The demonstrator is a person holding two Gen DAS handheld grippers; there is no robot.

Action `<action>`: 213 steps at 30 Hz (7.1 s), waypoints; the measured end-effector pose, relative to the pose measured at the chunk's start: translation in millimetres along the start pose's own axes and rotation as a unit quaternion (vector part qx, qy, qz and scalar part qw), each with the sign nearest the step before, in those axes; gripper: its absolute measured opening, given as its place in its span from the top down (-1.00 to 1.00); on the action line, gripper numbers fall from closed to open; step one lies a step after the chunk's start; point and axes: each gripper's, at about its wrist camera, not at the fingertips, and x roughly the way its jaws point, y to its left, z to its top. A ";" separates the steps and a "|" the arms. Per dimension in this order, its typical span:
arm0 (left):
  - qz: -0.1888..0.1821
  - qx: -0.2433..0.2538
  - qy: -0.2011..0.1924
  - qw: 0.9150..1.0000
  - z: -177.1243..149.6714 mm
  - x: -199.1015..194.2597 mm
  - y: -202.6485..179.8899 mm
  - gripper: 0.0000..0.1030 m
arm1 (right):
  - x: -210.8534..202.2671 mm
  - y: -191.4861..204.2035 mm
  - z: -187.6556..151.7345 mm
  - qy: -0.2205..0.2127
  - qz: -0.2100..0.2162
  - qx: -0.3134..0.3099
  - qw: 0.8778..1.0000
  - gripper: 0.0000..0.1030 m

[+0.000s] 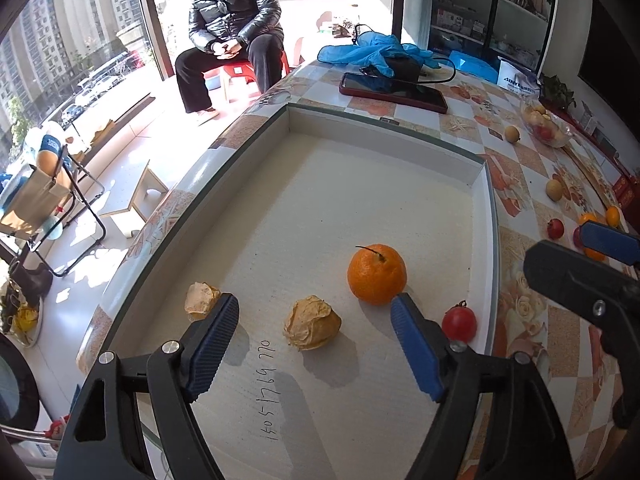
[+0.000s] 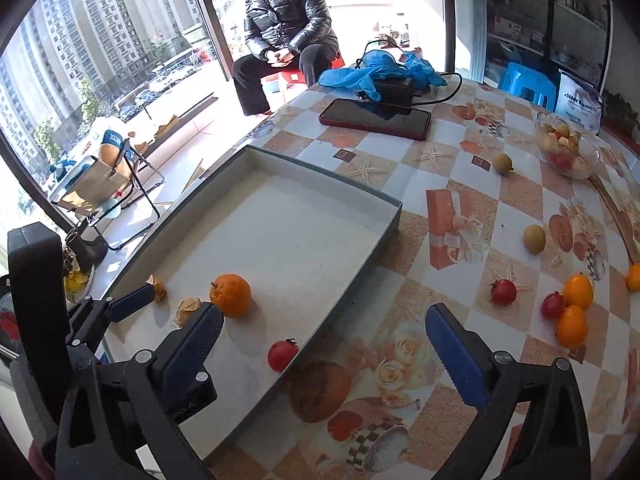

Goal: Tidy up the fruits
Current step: 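Carry both fruits into the white tray and open both tools, then move both open tools back over the table toward the red tomatoes, then close the left tool on a red tomato, then grasp the brown round fruit with the right tool while the left tool holds the tomato, then hold the red tomato and brown fruit raised in both tools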

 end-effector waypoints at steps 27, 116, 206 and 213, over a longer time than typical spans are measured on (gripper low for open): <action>-0.080 0.140 0.017 0.987 -3.3 27.3 -201.4 -0.58 | -54.3 -208.9 -144.4 -0.026 -0.219 0.176 0.959 -1.00; -0.082 0.093 -0.054 0.991 -25.3 19.6 -173.8 0.45 | -54.1 -211.3 -113.3 0.009 -0.168 0.185 0.968 -1.00; -0.054 0.089 -0.072 0.992 -37.2 13.5 -160.8 0.42 | -52.5 -163.8 -146.3 -0.074 -0.145 0.128 0.978 0.45; -0.054 0.089 -0.072 0.992 -37.6 13.4 -161.2 0.42 | -52.1 -163.7 -146.1 -0.074 -0.145 0.128 0.978 0.45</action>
